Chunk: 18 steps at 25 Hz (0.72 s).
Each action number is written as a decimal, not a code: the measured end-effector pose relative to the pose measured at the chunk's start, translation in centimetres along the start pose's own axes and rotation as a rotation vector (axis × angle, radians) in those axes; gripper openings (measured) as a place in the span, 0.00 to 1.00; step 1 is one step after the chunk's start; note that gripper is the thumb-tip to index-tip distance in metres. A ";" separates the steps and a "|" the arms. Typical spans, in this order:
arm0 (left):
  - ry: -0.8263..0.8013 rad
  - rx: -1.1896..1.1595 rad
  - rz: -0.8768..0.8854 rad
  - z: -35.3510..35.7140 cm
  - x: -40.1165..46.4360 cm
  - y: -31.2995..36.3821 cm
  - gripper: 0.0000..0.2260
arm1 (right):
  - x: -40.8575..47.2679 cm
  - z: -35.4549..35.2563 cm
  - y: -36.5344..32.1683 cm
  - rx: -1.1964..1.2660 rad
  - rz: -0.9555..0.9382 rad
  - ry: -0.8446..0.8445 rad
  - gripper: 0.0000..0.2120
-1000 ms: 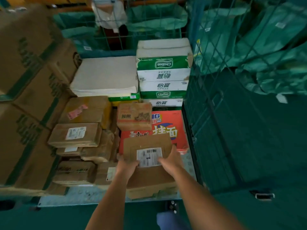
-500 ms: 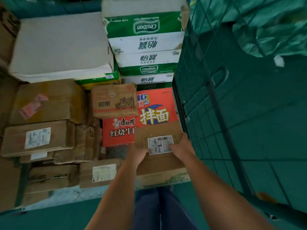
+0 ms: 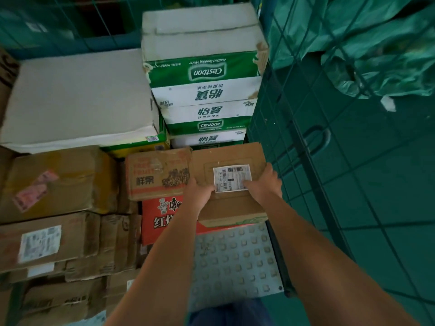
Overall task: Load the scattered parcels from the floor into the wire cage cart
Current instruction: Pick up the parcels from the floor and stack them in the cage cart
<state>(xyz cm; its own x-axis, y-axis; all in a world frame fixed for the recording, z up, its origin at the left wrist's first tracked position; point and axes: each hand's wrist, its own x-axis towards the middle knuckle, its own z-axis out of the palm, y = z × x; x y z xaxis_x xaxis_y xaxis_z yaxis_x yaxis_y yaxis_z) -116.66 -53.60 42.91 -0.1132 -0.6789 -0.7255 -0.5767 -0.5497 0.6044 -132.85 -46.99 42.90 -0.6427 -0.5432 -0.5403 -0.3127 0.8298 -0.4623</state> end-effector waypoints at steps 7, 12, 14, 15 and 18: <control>0.091 -0.133 0.091 -0.7 0.8 4.3 0.26 | 2.8 -1.9 -3.4 0.039 -0.135 0.056 0.42; 0.147 -0.176 0.141 -0.9 0.7 6.8 0.24 | 3.2 -4.2 -5.3 0.014 -0.197 0.099 0.33; 0.229 -0.254 0.185 -1.5 -0.5 8.5 0.25 | 2.8 -6.0 -7.1 -0.002 -0.269 0.135 0.29; 0.260 -0.280 0.215 -2.1 -1.5 9.9 0.25 | 2.3 -7.3 -8.3 -0.005 -0.323 0.166 0.26; 0.313 -0.262 0.352 -4.1 -3.9 14.4 0.20 | 1.2 -10.6 -11.9 0.032 -0.412 0.282 0.20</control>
<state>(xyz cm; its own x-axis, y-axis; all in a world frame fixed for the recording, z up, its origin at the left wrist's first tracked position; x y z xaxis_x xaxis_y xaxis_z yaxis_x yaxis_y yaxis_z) -121.17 -60.87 55.78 0.0064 -0.9345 -0.3560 -0.3217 -0.3390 0.8841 -137.33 -56.17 55.16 -0.6356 -0.7657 -0.0988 -0.5620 0.5465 -0.6209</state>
